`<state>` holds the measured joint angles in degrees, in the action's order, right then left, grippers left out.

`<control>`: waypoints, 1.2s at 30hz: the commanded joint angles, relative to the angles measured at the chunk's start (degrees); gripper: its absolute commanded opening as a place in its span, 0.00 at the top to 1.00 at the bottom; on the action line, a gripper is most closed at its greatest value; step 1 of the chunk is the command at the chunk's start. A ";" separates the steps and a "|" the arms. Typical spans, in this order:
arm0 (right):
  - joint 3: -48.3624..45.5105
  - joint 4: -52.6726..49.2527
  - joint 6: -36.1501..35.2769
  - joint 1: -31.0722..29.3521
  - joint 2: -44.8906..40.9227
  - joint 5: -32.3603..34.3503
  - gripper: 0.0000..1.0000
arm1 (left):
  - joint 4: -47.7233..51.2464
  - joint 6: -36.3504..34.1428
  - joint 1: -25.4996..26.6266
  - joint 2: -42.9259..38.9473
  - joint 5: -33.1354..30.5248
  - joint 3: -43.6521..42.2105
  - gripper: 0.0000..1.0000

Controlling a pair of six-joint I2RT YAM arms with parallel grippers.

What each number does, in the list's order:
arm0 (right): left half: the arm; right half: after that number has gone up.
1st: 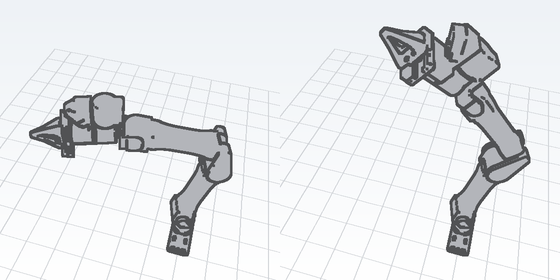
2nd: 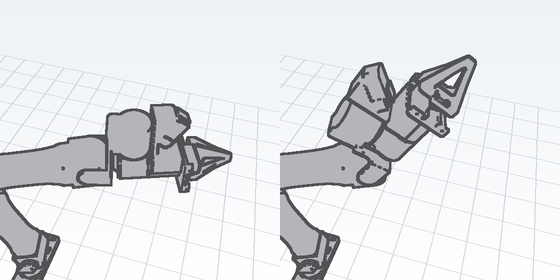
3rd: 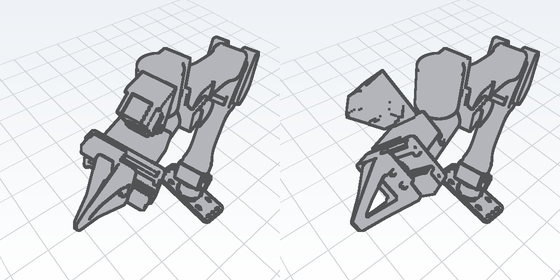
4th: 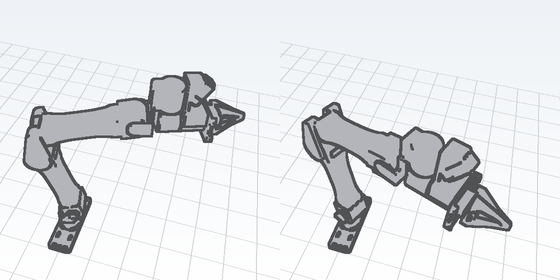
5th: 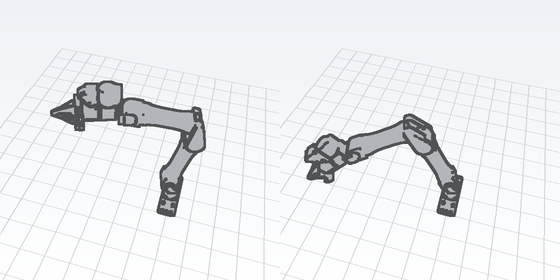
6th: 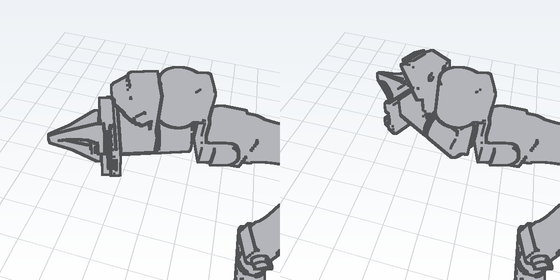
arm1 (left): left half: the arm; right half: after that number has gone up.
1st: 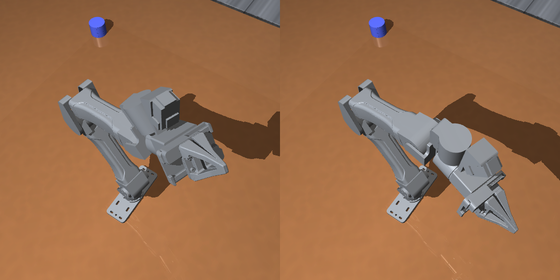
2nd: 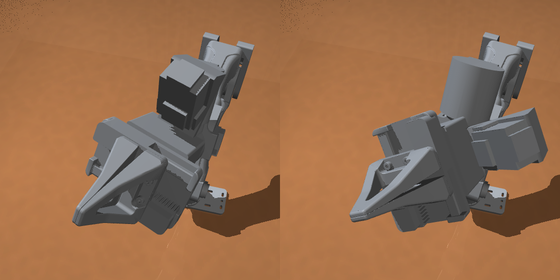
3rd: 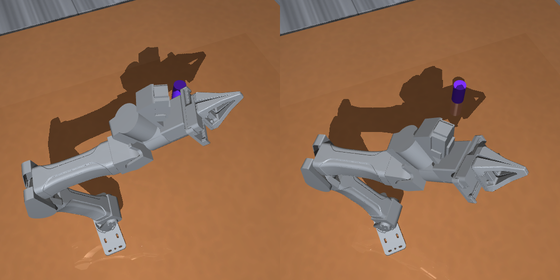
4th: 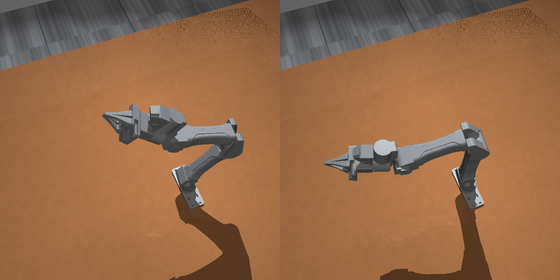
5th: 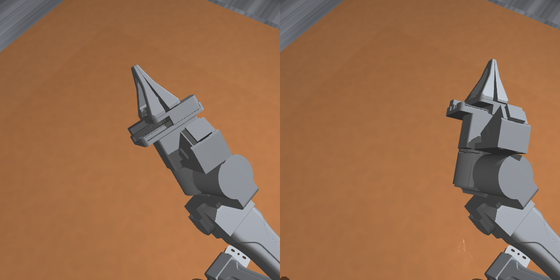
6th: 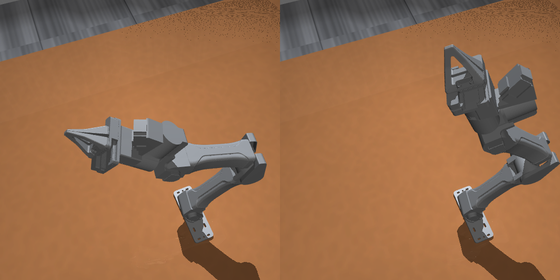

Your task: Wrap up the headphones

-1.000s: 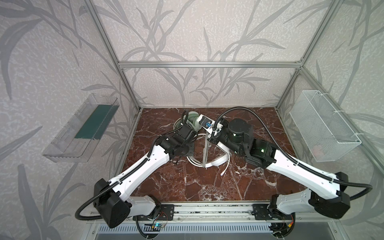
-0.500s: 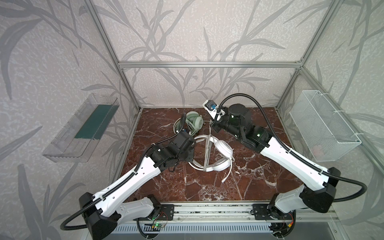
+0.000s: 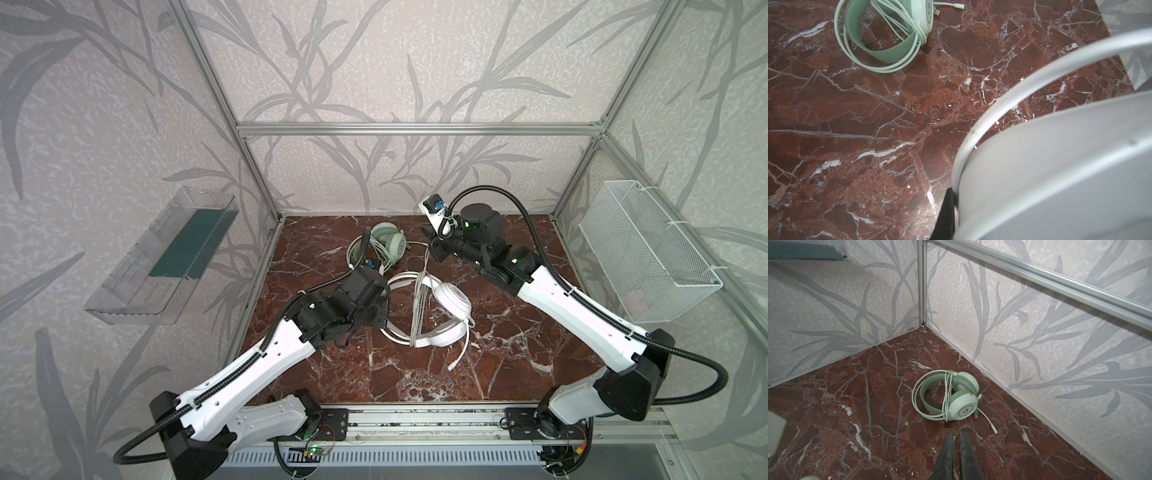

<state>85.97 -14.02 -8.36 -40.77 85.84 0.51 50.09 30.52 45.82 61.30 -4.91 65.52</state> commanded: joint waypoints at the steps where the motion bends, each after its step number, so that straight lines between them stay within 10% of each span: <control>1: -1.52 2.77 3.07 1.57 0.34 -0.47 1.00 | -1.31 0.04 1.02 -3.00 5.42 1.85 1.00; 36: -17.40 5.52 10.74 2.28 -3.62 -3.77 1.00 | -2.65 0.26 1.05 -1.89 5.32 4.44 1.00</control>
<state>70.04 -7.42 2.04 -39.77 83.15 -5.32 52.75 31.00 46.06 61.19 -2.61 65.54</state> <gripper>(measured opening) 0.090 0.068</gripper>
